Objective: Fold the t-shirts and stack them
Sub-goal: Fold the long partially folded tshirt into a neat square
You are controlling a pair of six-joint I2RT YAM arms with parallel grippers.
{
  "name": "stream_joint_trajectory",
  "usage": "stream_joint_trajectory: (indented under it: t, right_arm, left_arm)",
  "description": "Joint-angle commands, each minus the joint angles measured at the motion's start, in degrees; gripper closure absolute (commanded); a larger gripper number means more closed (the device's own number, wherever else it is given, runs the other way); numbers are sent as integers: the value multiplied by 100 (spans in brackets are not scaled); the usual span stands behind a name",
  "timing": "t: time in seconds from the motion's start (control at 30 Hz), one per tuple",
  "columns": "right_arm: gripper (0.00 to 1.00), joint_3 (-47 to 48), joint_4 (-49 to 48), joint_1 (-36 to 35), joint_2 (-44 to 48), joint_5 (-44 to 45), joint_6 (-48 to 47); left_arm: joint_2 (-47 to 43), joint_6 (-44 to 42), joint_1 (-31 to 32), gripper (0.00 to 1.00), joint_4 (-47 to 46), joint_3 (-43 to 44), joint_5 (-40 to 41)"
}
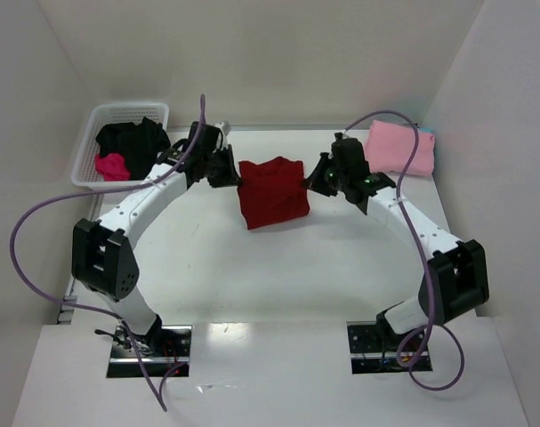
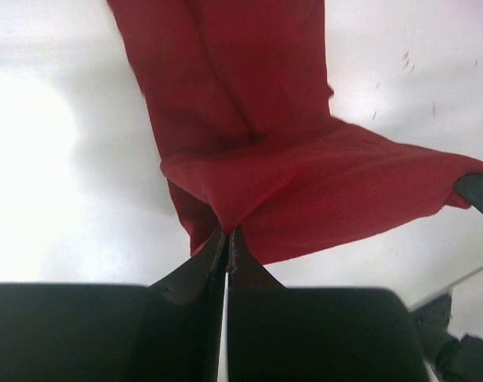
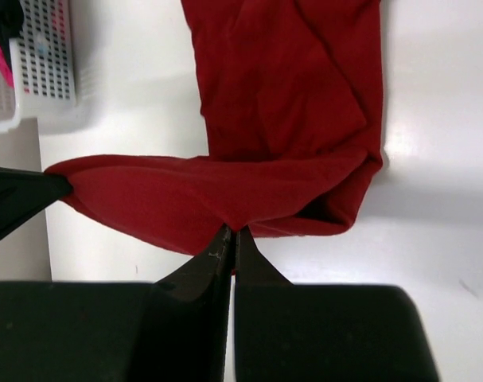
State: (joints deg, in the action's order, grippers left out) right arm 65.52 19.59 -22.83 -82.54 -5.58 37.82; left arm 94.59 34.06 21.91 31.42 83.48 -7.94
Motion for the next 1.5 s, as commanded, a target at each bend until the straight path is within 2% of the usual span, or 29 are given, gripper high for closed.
stream_joint_trajectory:
  t: [0.0, 0.23, 0.4, 0.6, 0.87, 1.13, 1.47]
  right_arm:
    - [100, 523, -474, 200, -279, 145, -276]
    - [100, 963, -966, 332, -1052, 127, -503]
    - [100, 1375, -1300, 385, -1615, 128, -504]
    - [100, 2166, -1300, 437, -2397, 181, -732]
    - [100, 2913, -1362, 437, -3363, 348, -908]
    - [100, 3090, -1538, 490, -3795, 418, -961]
    - [97, 3722, -1590, 543, -4209, 479, -1084]
  left_arm:
    - [323, -286, -152, 100, -145, 536, -14]
    - [1332, -488, -319, 100, -198, 1494, -137]
    - [1624, -419, -433, 100, -268, 1715, 39]
    - [2081, -418, -705, 100, -479, 2031, -93]
    - [2899, -410, -706, 100, -540, 2875, -146]
    - [3416, -409, -873, 100, -795, 2928, -84]
    - [4041, -357, -978, 100, -795, 3797, -137]
